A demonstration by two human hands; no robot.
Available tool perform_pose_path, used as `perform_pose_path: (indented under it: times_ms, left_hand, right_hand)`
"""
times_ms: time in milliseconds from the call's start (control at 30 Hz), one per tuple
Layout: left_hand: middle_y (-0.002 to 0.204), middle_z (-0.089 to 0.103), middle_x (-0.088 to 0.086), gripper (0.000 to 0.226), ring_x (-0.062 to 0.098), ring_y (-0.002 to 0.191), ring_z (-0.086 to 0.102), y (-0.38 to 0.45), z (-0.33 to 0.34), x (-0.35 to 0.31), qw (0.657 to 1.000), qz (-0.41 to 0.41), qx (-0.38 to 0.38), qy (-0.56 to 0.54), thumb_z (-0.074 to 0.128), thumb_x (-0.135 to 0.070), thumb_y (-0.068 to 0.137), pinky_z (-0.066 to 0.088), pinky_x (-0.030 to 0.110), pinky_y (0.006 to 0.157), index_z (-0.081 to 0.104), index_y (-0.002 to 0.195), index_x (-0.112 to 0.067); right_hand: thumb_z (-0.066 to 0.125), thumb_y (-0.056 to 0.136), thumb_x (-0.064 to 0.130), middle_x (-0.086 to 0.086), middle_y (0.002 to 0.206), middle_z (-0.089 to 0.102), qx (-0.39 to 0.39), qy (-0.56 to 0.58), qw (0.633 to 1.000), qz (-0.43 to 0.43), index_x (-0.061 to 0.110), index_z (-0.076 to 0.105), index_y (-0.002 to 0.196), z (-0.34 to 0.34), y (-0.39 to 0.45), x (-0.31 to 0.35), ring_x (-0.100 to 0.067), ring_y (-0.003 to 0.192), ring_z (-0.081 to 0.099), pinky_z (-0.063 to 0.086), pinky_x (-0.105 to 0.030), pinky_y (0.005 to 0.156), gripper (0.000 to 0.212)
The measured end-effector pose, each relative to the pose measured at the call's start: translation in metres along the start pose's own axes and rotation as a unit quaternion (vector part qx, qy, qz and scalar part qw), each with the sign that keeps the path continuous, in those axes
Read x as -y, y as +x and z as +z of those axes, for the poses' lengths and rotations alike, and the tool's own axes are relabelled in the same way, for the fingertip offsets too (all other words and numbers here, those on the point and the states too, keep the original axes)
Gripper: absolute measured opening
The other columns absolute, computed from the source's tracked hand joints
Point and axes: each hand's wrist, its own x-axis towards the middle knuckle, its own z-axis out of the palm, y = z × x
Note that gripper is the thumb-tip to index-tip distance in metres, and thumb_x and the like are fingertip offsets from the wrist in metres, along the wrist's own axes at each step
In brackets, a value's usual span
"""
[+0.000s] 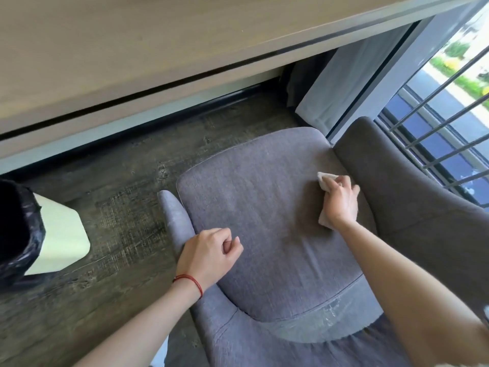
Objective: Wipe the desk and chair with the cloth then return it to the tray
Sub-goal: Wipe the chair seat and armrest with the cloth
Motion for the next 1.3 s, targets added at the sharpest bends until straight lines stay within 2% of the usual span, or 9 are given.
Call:
perform_pose_path:
  times_ms: [167,300,433,600,767,933,1067,1200,1300]
  left_hand:
    - [0.046,0.029,-0.008,0.036,0.009,0.047,0.035,0.002,0.000,0.004,0.999,0.027,-0.039,-0.007,0.058,-0.025,0.080,0.035,0.031,0.046,0.034,0.053,-0.018]
    - [0.050,0.036,-0.008,0.033,0.020,0.058,0.045,-0.002,-0.010,0.005,0.997,0.069,-0.020,0.004,0.060,-0.017,0.077,0.041,0.036,0.054,0.041,0.052,-0.011]
    - [0.045,0.042,-0.002,0.030,0.019,0.052,0.044,-0.008,-0.018,0.013,0.991,0.122,0.011,0.061,0.053,-0.022,0.072,0.039,0.030,0.057,0.039,0.047,-0.013]
    - [0.046,0.032,-0.006,0.035,0.011,0.051,0.032,-0.008,-0.011,0.019,0.988,0.124,-0.033,0.087,0.052,-0.024,0.074,0.027,0.022,0.056,0.028,0.049,-0.021]
    - [0.047,0.028,-0.008,0.035,0.010,0.051,0.030,-0.011,-0.014,0.016,0.988,0.127,-0.027,0.083,0.051,-0.025,0.074,0.035,0.025,0.054,0.027,0.049,-0.022]
    - [0.045,0.032,-0.006,0.035,0.011,0.050,0.031,-0.010,-0.016,0.013,0.989,0.118,-0.018,0.089,0.051,-0.027,0.074,0.036,0.026,0.052,0.028,0.048,-0.021]
    - [0.047,0.028,-0.008,0.038,0.008,0.050,0.030,-0.009,-0.013,0.020,0.988,0.126,-0.049,0.071,0.052,-0.028,0.078,0.017,0.018,0.055,0.027,0.050,-0.021]
    - [0.046,0.033,-0.006,0.036,0.012,0.050,0.035,-0.011,-0.016,0.019,0.989,0.130,-0.029,0.068,0.050,-0.028,0.079,0.020,0.020,0.054,0.029,0.050,-0.022]
    - [0.045,0.039,-0.002,0.035,0.015,0.049,0.041,-0.012,-0.017,0.018,0.988,0.131,-0.007,0.078,0.049,-0.028,0.079,0.024,0.021,0.054,0.029,0.051,-0.022]
  right_hand:
    - [0.050,0.087,0.003,-0.011,0.132,0.042,0.084,-0.060,0.994,-0.034,0.026,0.056,0.128,0.019,-0.001,0.011,-0.038,0.110,0.039,0.043,-0.046,0.090,0.047]
    - [0.053,0.081,-0.003,-0.010,0.124,0.045,0.148,-0.089,0.984,-0.046,0.029,0.057,0.126,-0.002,-0.013,0.000,-0.037,0.111,0.039,0.047,-0.045,0.087,0.056]
    - [0.046,0.081,-0.001,-0.007,0.127,0.044,0.105,-0.059,0.993,-0.021,0.035,0.054,0.126,-0.016,-0.004,-0.009,-0.037,0.110,0.038,0.049,-0.052,0.088,0.059]
    - [0.055,0.081,0.000,-0.012,0.133,0.042,0.064,-0.047,0.996,-0.030,0.020,0.056,0.126,0.018,-0.021,0.007,-0.041,0.111,0.038,0.047,-0.046,0.083,0.049]
    - [0.056,0.082,0.005,-0.010,0.129,0.044,0.110,-0.056,0.992,-0.037,0.021,0.056,0.121,0.017,-0.039,0.010,-0.039,0.110,0.040,0.045,-0.041,0.073,0.042]
    - [0.059,0.084,0.011,-0.015,0.123,0.050,-0.043,-0.002,0.998,0.041,0.014,0.059,0.118,-0.004,-0.017,0.005,-0.040,0.112,0.043,0.048,-0.043,0.078,0.034]
    - [0.059,0.082,0.006,-0.014,0.131,0.049,0.014,-0.022,0.999,0.031,0.015,0.060,0.122,0.017,-0.010,0.014,-0.043,0.114,0.041,0.047,-0.045,0.088,0.041]
    - [0.064,0.080,0.012,-0.009,0.124,0.053,0.069,-0.074,0.991,-0.089,0.018,0.062,0.118,0.018,-0.040,0.014,-0.038,0.111,0.043,0.053,-0.043,0.077,0.038]
    - [0.061,0.082,0.015,-0.008,0.122,0.053,0.059,-0.110,0.990,-0.071,0.018,0.063,0.115,0.008,-0.055,-0.002,-0.034,0.113,0.042,0.052,-0.042,0.076,0.033]
